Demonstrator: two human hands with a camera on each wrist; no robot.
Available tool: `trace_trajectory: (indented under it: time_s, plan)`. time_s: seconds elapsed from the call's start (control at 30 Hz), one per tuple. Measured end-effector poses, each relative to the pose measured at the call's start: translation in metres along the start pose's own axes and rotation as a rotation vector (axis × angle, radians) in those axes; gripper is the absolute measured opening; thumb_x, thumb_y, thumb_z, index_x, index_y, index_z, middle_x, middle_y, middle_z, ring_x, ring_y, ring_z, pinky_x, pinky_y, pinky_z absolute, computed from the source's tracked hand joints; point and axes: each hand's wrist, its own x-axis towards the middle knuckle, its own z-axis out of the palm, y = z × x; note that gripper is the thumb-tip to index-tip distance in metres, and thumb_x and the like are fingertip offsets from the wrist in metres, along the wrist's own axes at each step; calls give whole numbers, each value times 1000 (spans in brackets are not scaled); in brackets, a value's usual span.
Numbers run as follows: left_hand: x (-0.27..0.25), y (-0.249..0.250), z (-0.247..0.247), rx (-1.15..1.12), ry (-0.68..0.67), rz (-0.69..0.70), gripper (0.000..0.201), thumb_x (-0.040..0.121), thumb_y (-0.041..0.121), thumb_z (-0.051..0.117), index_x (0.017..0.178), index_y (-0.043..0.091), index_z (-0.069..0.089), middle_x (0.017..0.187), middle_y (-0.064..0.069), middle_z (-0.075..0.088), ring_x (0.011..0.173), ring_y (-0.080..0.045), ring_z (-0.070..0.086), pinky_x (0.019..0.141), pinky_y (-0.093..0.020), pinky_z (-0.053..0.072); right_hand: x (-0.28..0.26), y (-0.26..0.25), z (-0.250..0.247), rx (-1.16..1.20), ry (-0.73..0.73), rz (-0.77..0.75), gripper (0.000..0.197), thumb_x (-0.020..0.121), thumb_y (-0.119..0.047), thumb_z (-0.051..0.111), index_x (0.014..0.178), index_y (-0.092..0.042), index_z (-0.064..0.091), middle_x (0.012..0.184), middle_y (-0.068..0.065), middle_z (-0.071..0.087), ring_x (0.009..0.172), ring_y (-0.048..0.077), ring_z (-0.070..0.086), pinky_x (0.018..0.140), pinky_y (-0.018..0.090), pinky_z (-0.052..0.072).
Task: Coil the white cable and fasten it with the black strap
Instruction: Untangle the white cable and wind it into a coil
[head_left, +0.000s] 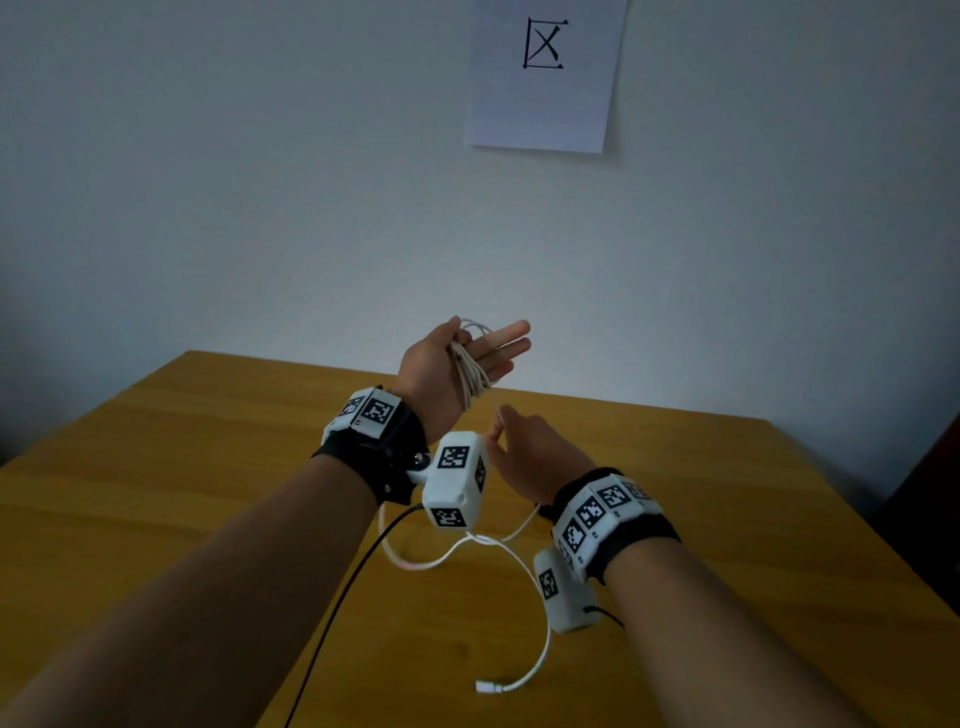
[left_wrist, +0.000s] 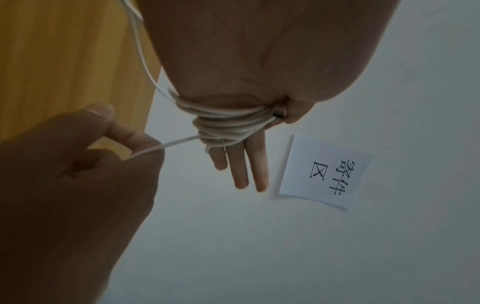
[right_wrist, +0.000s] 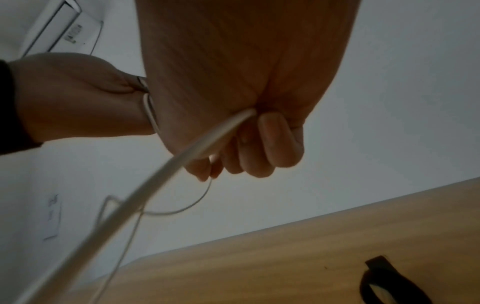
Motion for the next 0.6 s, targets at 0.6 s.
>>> trace_trajectory:
  time_s: [0.6]
  plan:
    - [-1,-15,-7,1841,125,22,30,103,31,30,99,4,44,88,-11,51,81,-29,50,70,-37,39,-6,-26,-25,339,-142,26,28,94,-8,63,121,-8,69,83,-4,67,70,19,66,64,31,52]
